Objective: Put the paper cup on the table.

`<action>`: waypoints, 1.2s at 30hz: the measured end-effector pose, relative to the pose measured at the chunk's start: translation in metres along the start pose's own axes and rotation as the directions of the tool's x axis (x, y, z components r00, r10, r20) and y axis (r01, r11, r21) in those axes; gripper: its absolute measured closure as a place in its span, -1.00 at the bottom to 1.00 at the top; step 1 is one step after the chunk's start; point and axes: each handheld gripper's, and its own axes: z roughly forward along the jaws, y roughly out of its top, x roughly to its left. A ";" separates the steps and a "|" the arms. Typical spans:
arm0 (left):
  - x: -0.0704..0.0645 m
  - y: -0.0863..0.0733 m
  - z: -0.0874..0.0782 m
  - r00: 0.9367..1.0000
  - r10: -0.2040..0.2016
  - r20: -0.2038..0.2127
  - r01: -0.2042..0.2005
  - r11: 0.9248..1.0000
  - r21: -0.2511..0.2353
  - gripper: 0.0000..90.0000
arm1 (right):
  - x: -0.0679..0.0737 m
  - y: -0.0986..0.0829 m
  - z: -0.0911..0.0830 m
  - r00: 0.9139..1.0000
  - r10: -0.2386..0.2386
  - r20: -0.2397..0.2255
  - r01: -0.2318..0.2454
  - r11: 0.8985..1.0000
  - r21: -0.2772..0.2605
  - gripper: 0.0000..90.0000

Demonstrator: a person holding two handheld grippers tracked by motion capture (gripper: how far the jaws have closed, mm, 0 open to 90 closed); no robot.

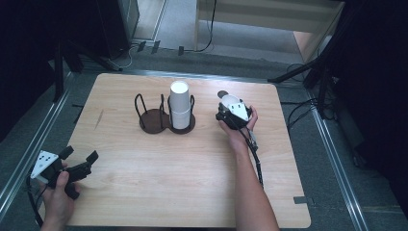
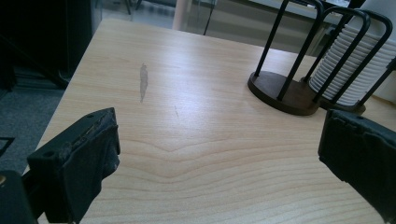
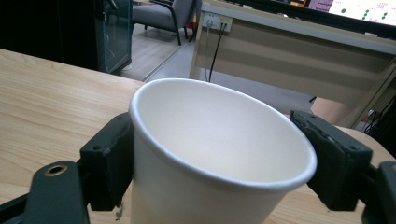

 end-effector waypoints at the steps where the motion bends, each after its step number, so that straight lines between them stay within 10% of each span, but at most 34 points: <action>1: 0.000 0.000 0.000 1.000 -0.001 0.001 0.001 1.000 -0.001 -1.00 | 0.000 0.000 0.000 1.000 0.000 0.000 0.000 1.000 0.000 -0.59; 8: 0.000 0.000 0.000 1.000 -0.005 0.006 0.005 1.000 -0.001 -1.00 | 0.001 0.001 -0.002 0.997 0.064 -0.043 -0.061 0.996 0.065 -1.00; 36: 0.002 0.000 0.001 1.000 -0.018 0.020 0.018 1.000 0.002 -1.00 | -0.012 0.010 -0.049 0.991 0.110 -0.079 -0.106 0.992 0.062 -1.00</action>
